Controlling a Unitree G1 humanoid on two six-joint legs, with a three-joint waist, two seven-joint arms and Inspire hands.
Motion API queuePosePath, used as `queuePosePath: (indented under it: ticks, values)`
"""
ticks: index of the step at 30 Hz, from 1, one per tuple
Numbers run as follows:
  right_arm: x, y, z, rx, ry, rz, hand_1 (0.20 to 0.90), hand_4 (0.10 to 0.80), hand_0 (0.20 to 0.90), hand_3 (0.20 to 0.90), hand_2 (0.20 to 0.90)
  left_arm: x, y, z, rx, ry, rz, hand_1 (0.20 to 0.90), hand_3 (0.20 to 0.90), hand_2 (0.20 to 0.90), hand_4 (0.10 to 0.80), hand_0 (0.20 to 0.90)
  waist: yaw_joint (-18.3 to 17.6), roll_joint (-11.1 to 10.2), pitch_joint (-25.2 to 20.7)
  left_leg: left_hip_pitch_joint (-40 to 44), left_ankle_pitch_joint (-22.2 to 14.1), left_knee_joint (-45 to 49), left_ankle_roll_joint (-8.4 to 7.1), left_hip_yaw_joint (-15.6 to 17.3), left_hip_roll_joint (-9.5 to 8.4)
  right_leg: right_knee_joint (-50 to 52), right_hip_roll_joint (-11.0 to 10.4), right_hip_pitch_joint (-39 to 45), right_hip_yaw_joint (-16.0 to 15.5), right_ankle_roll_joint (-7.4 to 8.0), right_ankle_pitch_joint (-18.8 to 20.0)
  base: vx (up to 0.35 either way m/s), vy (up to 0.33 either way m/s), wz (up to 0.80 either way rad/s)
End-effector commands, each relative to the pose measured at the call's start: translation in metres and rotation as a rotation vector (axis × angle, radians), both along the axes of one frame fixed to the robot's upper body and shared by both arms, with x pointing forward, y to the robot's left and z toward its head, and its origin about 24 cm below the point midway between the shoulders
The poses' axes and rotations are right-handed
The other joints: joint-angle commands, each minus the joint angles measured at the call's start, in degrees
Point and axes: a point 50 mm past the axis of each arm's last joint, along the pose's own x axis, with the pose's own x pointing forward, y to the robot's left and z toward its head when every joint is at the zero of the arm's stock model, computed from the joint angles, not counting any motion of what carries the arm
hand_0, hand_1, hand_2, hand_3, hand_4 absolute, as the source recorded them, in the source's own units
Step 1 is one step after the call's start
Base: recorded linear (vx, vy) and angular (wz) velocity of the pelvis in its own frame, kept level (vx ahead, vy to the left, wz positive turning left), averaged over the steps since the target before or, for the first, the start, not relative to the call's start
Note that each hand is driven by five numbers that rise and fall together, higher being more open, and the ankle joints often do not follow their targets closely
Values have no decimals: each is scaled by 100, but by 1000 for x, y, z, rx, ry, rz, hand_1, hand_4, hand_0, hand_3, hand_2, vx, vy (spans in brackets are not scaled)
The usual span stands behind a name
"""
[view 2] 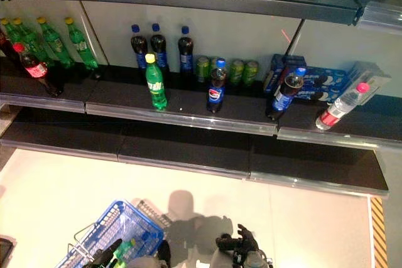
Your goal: Pick up the drink and place into the basket.
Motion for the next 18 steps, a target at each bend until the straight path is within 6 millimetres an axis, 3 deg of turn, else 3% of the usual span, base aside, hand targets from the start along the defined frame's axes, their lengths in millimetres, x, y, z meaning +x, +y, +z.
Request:
queuePosePath:
  ticks: [1, 6, 13, 16, 18]
  values:
    - [13, -27, 12, -51, -64, -7, 900, 800, 900, 900, 900, 72, -6, 29, 54, -325, -81, 300, 200, 300, 100, 300, 48, 47, -190, -66, -256, 515, -204, -647, 568, -310, 312, 386, -311, -185, 120, -9, -229, -16]
    - [12, -40, 14, -70, -76, -29, 900, 800, 900, 900, 900, 61, -12, 22, 35, -283, -87, 300, 200, 300, 100, 300, 53, 93, -173, -153, 59, 327, -375, -635, 840, -479, 440, 492, -470, -321, 74, -44, -137, -9]
    - [21, -39, 26, -99, -156, 67, 900, 800, 900, 900, 900, 51, -12, 18, 19, -257, -127, 300, 200, 300, 100, 300, -34, 205, -135, -180, 294, 263, -507, -331, 880, -440, 436, 619, -760, -398, -45, 12, -14, 26]
    - [45, -27, 50, -128, -271, 183, 900, 800, 900, 900, 900, 51, -11, 19, 24, -256, -123, 300, 200, 300, 100, 300, -82, 213, -121, -96, 268, 84, -509, -401, 853, -372, 411, 601, -751, -374, -81, 43, 30, 14]
    - [65, -19, 81, -128, -412, 294, 900, 800, 900, 900, 900, 49, -8, 22, 32, -262, -121, 300, 200, 300, 100, 300, -117, 201, -128, -6, 244, -23, -495, -460, 816, -378, 410, 633, -703, -346, -99, 71, 20, 0]
